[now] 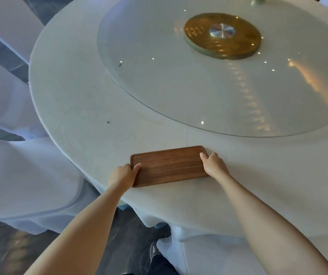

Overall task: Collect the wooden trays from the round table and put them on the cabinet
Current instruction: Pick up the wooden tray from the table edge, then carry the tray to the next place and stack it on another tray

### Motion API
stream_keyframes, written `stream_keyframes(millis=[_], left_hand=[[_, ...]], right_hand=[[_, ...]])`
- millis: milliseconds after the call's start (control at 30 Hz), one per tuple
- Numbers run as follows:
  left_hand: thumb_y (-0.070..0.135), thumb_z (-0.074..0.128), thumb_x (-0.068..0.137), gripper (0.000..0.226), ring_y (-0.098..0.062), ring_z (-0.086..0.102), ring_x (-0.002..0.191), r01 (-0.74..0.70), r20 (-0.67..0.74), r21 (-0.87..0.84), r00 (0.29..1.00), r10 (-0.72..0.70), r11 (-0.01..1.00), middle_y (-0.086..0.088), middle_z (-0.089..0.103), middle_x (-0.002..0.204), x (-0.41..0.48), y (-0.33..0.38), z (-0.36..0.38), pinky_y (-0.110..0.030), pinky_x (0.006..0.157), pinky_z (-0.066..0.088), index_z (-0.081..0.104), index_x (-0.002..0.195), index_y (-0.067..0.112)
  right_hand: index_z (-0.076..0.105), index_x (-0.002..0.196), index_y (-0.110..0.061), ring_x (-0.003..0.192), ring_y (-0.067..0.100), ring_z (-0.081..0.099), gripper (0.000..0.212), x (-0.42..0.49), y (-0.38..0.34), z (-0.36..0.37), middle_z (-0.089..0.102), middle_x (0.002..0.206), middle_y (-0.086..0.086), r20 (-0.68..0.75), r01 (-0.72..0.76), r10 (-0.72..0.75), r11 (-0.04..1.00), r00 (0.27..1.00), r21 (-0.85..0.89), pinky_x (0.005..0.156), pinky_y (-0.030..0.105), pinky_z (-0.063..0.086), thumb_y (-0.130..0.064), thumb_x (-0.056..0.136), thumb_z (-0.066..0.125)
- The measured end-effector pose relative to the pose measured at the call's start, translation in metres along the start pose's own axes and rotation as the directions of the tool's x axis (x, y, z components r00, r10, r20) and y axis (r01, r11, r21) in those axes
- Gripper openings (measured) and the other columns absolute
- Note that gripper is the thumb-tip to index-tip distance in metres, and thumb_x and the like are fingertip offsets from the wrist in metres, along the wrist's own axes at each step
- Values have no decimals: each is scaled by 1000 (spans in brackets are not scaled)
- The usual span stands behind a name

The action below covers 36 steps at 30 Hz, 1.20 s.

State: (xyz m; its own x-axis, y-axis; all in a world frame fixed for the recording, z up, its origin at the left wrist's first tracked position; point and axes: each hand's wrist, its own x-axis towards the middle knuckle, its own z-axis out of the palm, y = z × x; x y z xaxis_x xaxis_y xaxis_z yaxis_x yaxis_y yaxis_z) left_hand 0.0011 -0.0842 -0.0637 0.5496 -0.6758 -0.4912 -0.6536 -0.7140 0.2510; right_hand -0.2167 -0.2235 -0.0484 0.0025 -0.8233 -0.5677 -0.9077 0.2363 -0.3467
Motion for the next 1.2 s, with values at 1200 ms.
stream_keyframes(millis=[1200], left_hand=[[34, 30, 99, 44, -38, 58, 102, 413, -490, -689, 342, -802, 596, -21, 66, 109, -267, -683, -278, -40, 83, 44, 59, 87, 3]], right_hand=[[53, 105, -2, 103, 35, 57, 33, -496, -544, 397, 62, 113, 20, 225, 865, -907, 410, 355, 289, 76, 34, 38, -31, 98, 38]])
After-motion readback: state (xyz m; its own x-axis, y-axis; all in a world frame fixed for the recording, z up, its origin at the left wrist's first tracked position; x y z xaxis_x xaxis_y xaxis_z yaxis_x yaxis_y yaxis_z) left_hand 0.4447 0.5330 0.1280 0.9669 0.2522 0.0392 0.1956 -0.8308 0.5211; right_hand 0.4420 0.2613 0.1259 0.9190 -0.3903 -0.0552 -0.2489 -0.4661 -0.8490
